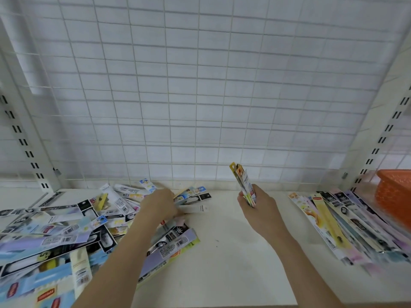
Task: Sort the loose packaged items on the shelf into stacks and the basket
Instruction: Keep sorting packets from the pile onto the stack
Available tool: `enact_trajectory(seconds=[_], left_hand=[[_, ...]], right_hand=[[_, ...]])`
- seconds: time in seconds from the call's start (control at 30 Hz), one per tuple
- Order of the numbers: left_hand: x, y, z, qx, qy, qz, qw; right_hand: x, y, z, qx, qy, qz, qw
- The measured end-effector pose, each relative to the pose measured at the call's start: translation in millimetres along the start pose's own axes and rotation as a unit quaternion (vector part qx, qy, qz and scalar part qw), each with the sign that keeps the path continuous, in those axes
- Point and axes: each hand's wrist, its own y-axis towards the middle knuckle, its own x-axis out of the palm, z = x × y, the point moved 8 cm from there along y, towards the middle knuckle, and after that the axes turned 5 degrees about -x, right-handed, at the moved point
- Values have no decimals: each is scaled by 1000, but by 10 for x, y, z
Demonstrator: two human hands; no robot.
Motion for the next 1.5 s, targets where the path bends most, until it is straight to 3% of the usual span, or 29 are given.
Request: enact_trajectory(seconds=[0.33, 0.47, 0.57, 0.67, 0.73, 0.8, 1.0, 1.23, 1.4, 1.5], left_hand=[[-243, -66, 114, 52, 0, 57, 997], [-445, -243, 335, 64, -132, 91, 985], [-537, -478, 576, 85, -279, 137, 947], [-554, -813, 842, 93, -417, 216, 878], [-428, -975, 1005, 79, -494, 240, 832], [-221, -1040, 1149, 70, -531, 243, 809], [270, -870, 1240, 20, -475, 198, 857], [321, -895, 1018, -80, -484, 208, 846], [272, -959, 1078, -117, -418, 209, 876], [283, -998, 1225, -134, -406, 183, 885]], right_hand=[[-56, 65, 2, 0, 10, 24, 1000], [-280, 65, 105, 11, 26, 81, 996], [-461, 83, 162, -22, -9, 128, 991], [-642, 79, 200, -64, -30, 192, 979], [-703, 96, 296, -62, -15, 199, 978], [-727, 127, 411, -54, -4, 187, 981], [-655, 147, 636, -38, 22, 116, 992], [-482, 25, 854, 10, -18, -28, 999], [-597, 101, 678, -61, -124, -27, 990], [-734, 174, 750, -46, -124, -57, 990]])
